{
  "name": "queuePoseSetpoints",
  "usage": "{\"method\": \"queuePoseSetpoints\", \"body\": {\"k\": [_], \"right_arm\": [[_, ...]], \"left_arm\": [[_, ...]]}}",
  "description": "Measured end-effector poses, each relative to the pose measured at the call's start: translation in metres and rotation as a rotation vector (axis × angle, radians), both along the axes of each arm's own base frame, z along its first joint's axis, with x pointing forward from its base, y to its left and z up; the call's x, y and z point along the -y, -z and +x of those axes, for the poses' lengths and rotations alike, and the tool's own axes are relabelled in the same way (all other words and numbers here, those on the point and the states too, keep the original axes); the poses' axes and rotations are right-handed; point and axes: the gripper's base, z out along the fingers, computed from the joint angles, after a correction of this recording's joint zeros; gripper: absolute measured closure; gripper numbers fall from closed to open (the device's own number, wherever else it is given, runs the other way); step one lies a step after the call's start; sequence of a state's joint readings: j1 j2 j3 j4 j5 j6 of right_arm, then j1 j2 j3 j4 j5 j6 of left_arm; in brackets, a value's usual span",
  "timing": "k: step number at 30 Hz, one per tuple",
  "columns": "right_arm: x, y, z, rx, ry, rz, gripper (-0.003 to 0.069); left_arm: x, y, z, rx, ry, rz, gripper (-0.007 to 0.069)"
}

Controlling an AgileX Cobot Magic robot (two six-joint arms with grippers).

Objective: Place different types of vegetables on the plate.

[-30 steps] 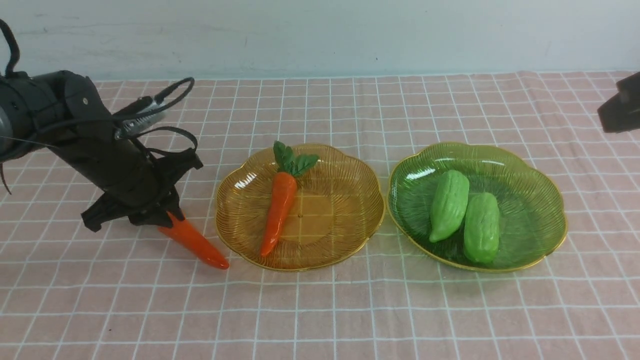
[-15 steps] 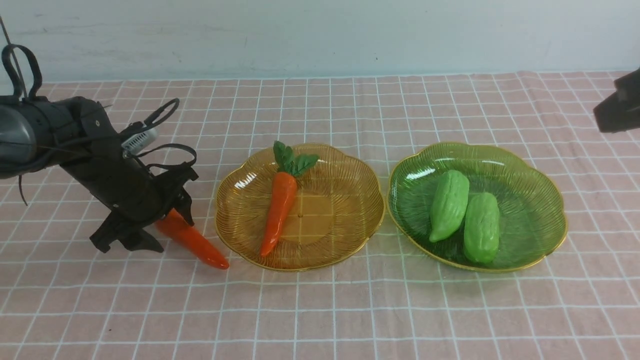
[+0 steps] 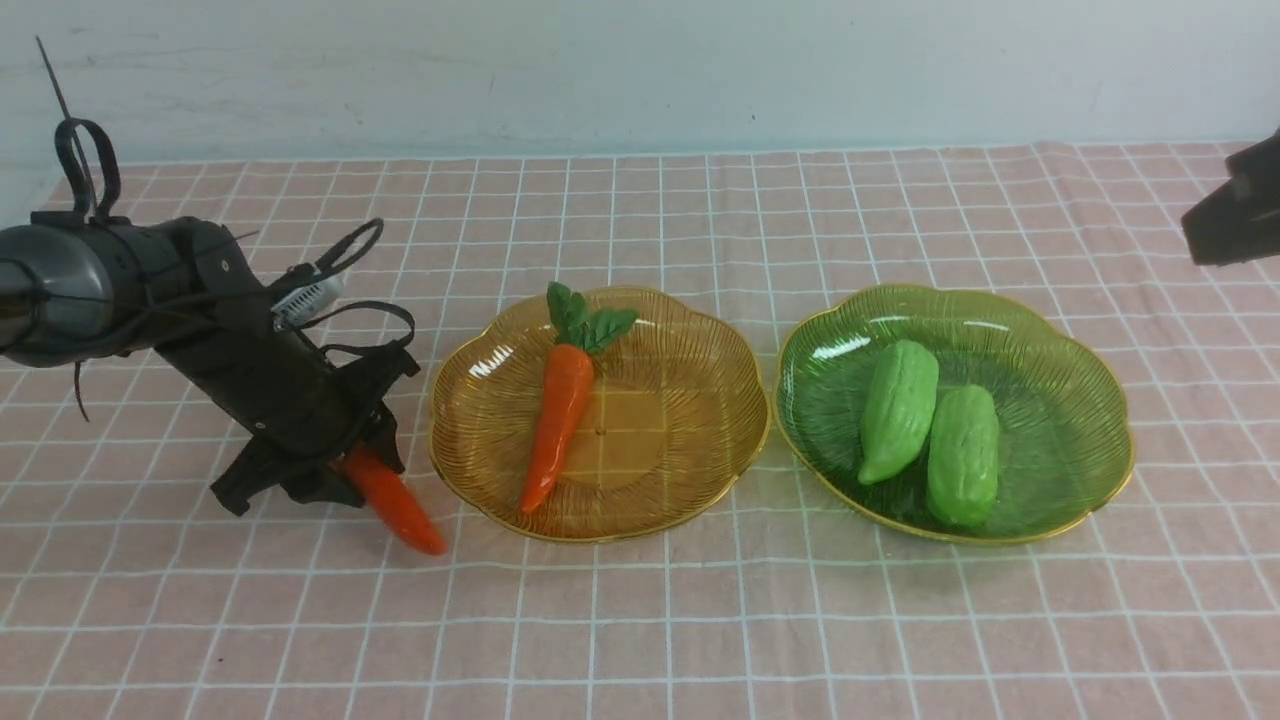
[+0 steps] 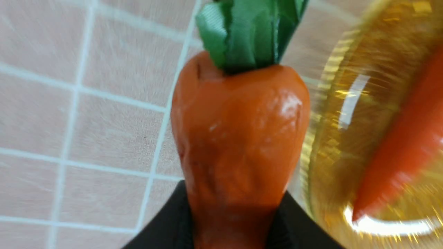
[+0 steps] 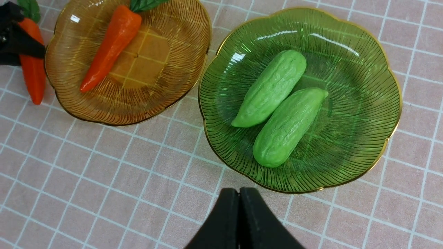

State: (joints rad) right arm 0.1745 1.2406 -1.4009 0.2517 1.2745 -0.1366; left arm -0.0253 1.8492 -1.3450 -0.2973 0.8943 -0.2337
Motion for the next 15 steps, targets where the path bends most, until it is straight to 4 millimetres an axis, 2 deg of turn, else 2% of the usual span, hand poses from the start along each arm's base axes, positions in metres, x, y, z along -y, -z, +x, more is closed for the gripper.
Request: {"method": "queuePoseSetpoints", "body": {"k": [4, 7, 11, 15], "right_arm": [[0.0, 0.001, 0.001, -0.005, 0.0, -0.001, 0.0674], [-0.001, 0.004, 0.005, -0.016, 0.0, -0.003, 0.0674], [-0.002, 0.008, 0.009, -0.032, 0.0, -0.006, 0.0674], [-0.002, 0.01, 0.012, -0.04, 0.0, -0.007, 0.0674]], "left_arm": [[0.005, -0.037, -0.003, 0.087, 0.131, 0.023, 0.0428], [0.034, -0.06, -0.005, 0.164, 0.301, 0.026, 0.0428], [0.073, -0.057, -0.001, 0.188, 0.412, 0.017, 0.0428], [0.129, -0.035, 0.011, 0.231, 0.544, 0.038, 0.0416]]}}
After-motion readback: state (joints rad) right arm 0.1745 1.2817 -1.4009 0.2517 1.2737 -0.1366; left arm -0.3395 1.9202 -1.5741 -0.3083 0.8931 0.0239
